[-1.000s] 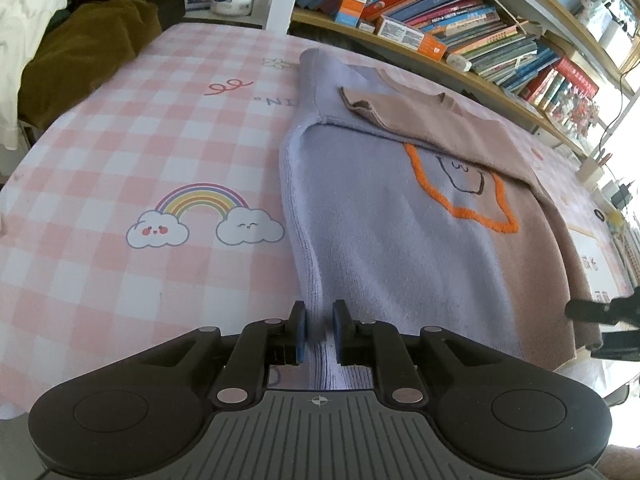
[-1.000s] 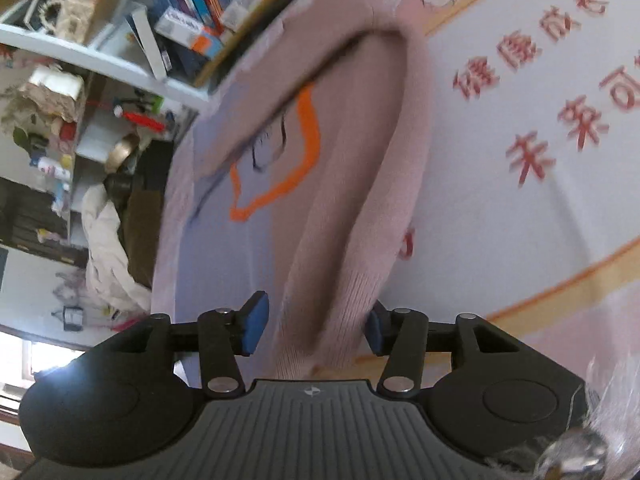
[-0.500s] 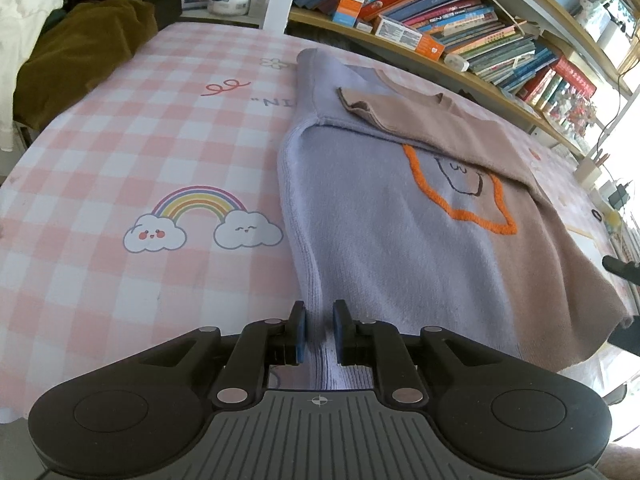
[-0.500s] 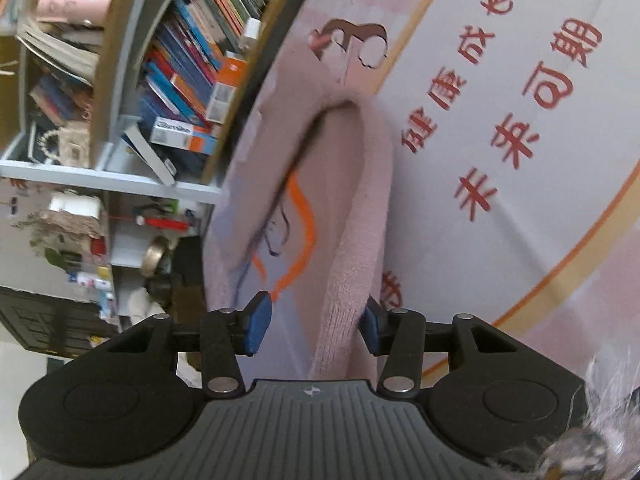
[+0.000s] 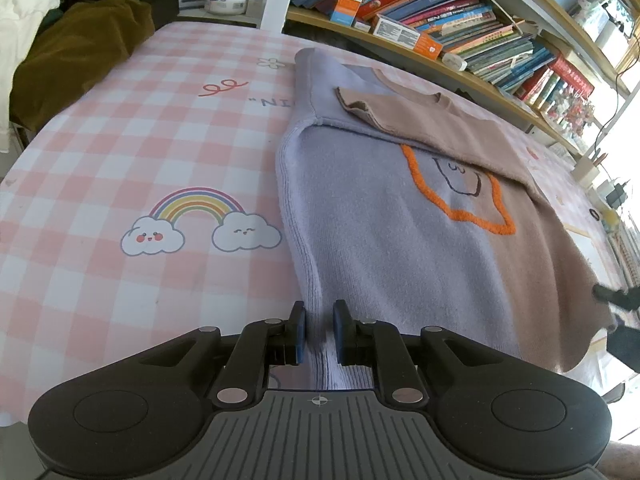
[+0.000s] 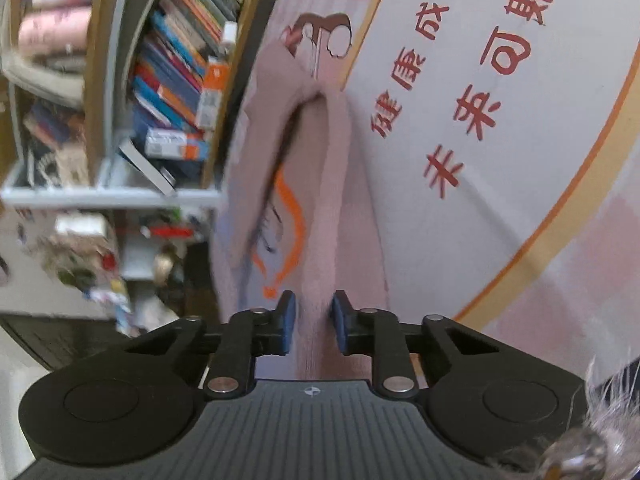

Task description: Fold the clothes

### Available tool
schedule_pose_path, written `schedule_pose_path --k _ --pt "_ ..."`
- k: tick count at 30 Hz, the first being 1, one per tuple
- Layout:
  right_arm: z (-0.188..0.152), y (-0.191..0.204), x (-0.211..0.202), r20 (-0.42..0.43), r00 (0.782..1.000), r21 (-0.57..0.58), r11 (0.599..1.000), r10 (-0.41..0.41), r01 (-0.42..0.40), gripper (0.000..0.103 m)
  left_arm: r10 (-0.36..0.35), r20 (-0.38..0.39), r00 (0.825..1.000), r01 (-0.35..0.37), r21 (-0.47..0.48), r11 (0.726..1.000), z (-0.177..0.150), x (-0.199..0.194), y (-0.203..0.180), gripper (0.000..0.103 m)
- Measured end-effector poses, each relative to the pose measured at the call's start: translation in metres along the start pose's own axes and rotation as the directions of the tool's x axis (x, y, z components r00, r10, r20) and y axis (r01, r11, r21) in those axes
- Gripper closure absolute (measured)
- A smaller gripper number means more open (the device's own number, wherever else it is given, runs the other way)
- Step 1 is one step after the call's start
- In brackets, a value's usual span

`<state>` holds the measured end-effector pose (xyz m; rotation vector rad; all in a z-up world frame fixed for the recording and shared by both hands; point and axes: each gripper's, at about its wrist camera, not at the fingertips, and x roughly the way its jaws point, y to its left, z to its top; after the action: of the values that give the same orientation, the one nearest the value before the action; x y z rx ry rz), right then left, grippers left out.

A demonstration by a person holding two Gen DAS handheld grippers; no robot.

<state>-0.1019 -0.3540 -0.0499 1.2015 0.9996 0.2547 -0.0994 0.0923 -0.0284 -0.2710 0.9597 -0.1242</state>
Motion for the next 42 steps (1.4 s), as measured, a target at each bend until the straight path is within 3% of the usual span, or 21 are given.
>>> schedule_pose_path --k 3,6,9,14,16,24,30,33,38,42 --pt "-0.003 0.0 -0.003 0.027 0.997 -0.031 0.997 -0.072 0.073 0.095 -0.004 -0.005 1.0 0.004 -0.002 1.0 0.0 -0.001 0.001 0.088" --pt "-0.007 0.008 -0.008 0.064 0.981 -0.137 0.972 -0.183 0.19 0.096 -0.009 -0.013 1.0 0.009 -0.013 1.0 -0.001 -0.002 0.002 0.088" --pt "-0.009 0.014 -0.012 0.111 0.955 -0.238 0.926 -0.274 0.293 0.097 -0.016 -0.012 1.0 0.015 -0.026 1.0 -0.003 -0.004 0.003 0.088" --pt "-0.011 0.017 -0.018 0.176 0.908 -0.354 0.837 -0.38 0.418 0.097 -0.027 -0.006 1.0 0.027 -0.038 0.999 -0.008 -0.004 0.0 0.098" --pt "-0.011 0.017 -0.019 0.19 0.902 -0.388 0.814 -0.387 0.432 0.097 -0.02 -0.002 1.0 0.02 -0.031 0.999 -0.01 -0.004 -0.003 0.098" --pt "-0.011 0.009 -0.039 0.146 0.932 -0.383 0.85 -0.332 0.363 0.097 0.016 0.011 1.0 -0.015 -0.063 0.998 -0.016 -0.01 -0.014 0.099" --pt "-0.016 0.0 -0.054 0.14 0.928 -0.417 0.829 -0.345 0.372 0.097 0.02 0.007 1.0 -0.019 -0.085 0.996 -0.034 -0.019 -0.024 0.099" --pt "-0.02 -0.001 -0.055 0.153 0.919 -0.444 0.806 -0.364 0.393 0.096 0.065 -0.005 0.998 -0.065 -0.091 0.994 -0.038 -0.021 -0.03 0.095" --pt "-0.026 -0.008 -0.057 0.137 0.922 -0.42 0.822 -0.362 0.385 0.089 0.111 -0.002 0.994 -0.11 -0.08 0.991 -0.043 -0.023 -0.037 0.092" --pt "-0.029 -0.012 -0.063 0.124 0.925 -0.431 0.82 -0.359 0.376 0.089 0.127 0.003 0.992 -0.127 -0.079 0.989 -0.046 -0.024 -0.04 0.092"
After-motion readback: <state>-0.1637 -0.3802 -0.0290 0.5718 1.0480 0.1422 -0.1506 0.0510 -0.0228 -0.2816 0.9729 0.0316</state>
